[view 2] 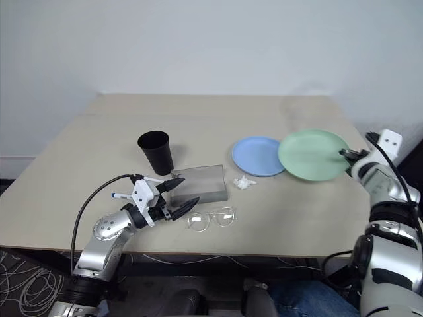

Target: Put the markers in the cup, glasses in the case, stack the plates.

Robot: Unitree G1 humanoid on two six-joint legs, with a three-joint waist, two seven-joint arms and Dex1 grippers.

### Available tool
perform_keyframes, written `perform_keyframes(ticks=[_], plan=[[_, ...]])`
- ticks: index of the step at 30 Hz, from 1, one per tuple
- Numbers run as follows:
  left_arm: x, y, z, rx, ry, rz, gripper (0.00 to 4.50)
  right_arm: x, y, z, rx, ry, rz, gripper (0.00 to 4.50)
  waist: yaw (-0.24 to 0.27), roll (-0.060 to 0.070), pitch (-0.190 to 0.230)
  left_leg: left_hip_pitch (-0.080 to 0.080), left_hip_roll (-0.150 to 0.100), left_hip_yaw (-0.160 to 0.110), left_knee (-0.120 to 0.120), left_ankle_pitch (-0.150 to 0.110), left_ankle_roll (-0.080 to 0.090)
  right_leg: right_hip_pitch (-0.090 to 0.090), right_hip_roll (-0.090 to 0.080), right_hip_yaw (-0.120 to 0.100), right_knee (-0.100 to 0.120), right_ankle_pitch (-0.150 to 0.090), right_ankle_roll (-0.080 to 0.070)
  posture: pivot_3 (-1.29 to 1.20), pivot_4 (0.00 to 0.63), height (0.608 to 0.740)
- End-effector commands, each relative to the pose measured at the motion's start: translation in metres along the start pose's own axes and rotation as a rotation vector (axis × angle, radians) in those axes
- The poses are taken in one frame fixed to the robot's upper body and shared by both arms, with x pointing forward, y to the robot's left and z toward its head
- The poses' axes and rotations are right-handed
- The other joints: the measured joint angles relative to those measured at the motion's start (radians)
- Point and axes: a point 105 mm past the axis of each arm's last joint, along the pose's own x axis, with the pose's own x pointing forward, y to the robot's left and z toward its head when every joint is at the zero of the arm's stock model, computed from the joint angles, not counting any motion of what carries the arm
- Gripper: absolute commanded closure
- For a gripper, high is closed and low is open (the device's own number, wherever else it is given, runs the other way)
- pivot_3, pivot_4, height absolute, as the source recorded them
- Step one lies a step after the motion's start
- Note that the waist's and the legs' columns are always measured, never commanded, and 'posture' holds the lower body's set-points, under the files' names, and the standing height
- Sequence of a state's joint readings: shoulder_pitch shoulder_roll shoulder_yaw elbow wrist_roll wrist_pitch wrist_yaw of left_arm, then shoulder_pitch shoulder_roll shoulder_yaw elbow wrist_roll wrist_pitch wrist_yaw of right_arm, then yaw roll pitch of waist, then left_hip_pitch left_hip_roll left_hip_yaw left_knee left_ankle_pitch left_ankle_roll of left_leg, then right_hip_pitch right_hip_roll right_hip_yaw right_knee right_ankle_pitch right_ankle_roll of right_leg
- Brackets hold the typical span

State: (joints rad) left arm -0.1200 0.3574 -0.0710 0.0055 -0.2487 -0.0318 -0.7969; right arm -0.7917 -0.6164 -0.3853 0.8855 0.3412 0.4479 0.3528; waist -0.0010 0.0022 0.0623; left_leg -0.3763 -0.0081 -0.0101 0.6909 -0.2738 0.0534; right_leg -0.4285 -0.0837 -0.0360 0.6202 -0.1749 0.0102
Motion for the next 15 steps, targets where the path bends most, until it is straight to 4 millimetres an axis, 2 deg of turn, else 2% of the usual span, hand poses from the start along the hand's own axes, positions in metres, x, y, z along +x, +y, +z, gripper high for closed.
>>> perform_keyframes(ticks=[1,8,14,15], plan=[[0.002,0.003,0.012,0.040,-0.035,0.003,0.58,0.008,0.033,0.022,-0.071,-0.047,0.070,4.48,0.002,0.000,0.000,0.000,0.000,0.000,0.000,0.000,0.000,0.000,0.000,0.000,0.000,0.000,0.000,0.00,0.000,0.721],[0.004,0.003,0.012,0.041,-0.039,0.005,0.58,0.031,0.081,0.008,-0.118,-0.010,0.117,4.48,-0.002,0.002,0.000,-0.001,0.000,0.001,0.000,0.000,0.001,-0.001,0.000,0.001,0.000,0.001,0.001,0.00,0.000,0.721],[0.004,0.004,0.012,0.046,-0.040,0.013,0.58,0.038,0.097,0.007,-0.113,-0.012,0.141,4.48,0.000,0.002,0.001,-0.001,0.000,0.000,-0.001,0.000,0.001,-0.002,0.000,0.000,0.000,0.001,0.002,0.00,0.000,0.721],[0.003,0.004,0.012,0.046,-0.039,0.016,0.58,0.038,0.098,0.007,-0.109,-0.013,0.147,3.98,0.000,0.002,0.001,-0.001,-0.001,0.000,-0.001,0.000,0.001,-0.002,0.000,0.000,0.000,0.001,0.002,0.00,0.000,0.721]])
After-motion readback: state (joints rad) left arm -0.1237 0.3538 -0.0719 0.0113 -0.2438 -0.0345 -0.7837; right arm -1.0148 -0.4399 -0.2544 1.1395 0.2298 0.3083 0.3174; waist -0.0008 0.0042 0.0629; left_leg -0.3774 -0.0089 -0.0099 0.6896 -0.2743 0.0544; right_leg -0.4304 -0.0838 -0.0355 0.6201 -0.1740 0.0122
